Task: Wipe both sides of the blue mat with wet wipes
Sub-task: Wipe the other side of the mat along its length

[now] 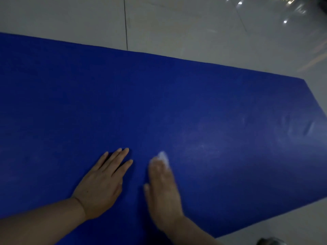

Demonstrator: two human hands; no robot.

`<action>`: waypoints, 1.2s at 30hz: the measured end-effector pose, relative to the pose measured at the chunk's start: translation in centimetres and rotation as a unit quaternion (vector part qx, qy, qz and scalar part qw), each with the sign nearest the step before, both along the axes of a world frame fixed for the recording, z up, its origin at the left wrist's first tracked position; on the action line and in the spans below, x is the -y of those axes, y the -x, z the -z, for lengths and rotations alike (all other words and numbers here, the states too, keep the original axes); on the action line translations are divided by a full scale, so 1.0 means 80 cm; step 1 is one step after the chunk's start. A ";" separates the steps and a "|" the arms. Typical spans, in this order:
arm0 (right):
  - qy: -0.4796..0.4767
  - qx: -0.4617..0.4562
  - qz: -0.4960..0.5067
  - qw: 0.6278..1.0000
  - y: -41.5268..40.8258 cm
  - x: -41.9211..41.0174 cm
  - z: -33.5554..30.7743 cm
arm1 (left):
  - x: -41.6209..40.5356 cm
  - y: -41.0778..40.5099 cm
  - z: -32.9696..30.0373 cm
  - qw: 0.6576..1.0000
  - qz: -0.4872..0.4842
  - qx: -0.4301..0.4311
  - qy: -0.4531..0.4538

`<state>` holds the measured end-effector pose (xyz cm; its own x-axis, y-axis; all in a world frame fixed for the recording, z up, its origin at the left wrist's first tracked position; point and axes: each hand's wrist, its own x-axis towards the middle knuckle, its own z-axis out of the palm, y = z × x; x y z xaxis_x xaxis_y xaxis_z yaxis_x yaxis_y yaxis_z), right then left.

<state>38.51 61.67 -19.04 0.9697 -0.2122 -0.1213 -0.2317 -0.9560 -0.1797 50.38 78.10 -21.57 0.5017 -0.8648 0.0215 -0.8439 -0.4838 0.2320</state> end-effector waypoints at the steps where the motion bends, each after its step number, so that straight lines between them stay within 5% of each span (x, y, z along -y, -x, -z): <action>1: -0.005 -0.002 -0.060 0.998 0.002 -0.017 -0.001 | 0.000 -0.002 -0.001 1.000 -0.003 -0.001 -0.002; 4: 0.002 -0.001 -0.057 0.998 0.003 0.002 -0.003 | 0.001 -0.002 -0.003 1.000 -0.004 -0.010 -0.009; 9: 0.024 0.009 0.219 0.975 0.015 0.078 0.008 | 0.002 -0.002 -0.002 1.000 -0.008 -0.018 -0.014; 15: 0.009 -0.014 -0.073 0.997 0.019 -0.008 -0.004 | 0.004 -0.003 -0.008 1.000 -0.005 -0.020 -0.020; 19: 0.026 0.011 0.187 0.982 0.018 0.074 0.007 | 0.002 -0.005 -0.006 1.000 -0.002 -0.023 -0.008; 21: 0.017 0.011 0.225 0.974 0.026 0.064 0.008 | 0.002 -0.003 -0.007 0.999 0.023 -0.025 0.003; 27: -0.099 0.032 -0.110 0.989 0.103 -0.036 0.005 | -0.015 0.032 -0.009 0.990 0.119 -0.043 0.064; 34: -0.011 0.028 0.260 0.965 0.133 0.067 0.006 | -0.039 0.054 -0.006 0.985 0.155 -0.041 0.065; 36: -0.036 0.040 0.220 0.974 0.129 0.033 0.004 | -0.035 0.055 -0.009 0.987 0.142 -0.047 0.053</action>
